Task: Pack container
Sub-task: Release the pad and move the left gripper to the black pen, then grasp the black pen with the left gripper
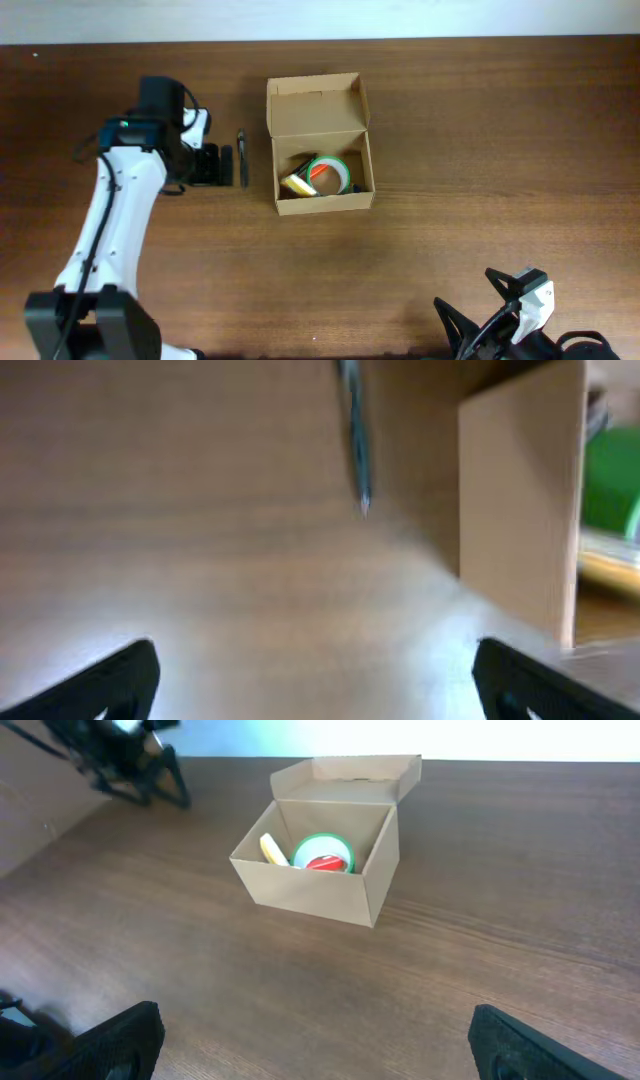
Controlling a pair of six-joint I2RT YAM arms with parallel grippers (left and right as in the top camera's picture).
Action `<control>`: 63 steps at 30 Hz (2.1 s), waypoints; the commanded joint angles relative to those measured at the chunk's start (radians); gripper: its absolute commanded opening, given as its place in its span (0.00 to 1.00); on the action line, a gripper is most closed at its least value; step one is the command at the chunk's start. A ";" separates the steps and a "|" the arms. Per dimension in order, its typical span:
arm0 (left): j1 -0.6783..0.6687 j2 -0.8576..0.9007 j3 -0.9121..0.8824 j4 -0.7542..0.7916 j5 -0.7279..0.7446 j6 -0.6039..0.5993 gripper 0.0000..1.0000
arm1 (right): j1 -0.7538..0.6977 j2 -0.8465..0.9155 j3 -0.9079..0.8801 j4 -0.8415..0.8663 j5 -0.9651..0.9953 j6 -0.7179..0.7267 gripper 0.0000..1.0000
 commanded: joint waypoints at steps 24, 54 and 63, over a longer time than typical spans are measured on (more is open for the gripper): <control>-0.050 0.336 0.048 0.311 -0.004 -0.148 0.99 | 0.005 -0.008 -0.004 0.003 -0.002 0.007 0.99; -0.098 0.632 0.414 -0.001 -0.087 -0.155 0.72 | 0.005 -0.008 -0.004 0.003 -0.002 0.007 0.99; -0.098 0.667 0.414 -0.009 -0.086 -0.155 0.70 | 0.005 -0.008 -0.004 0.003 -0.002 0.007 0.99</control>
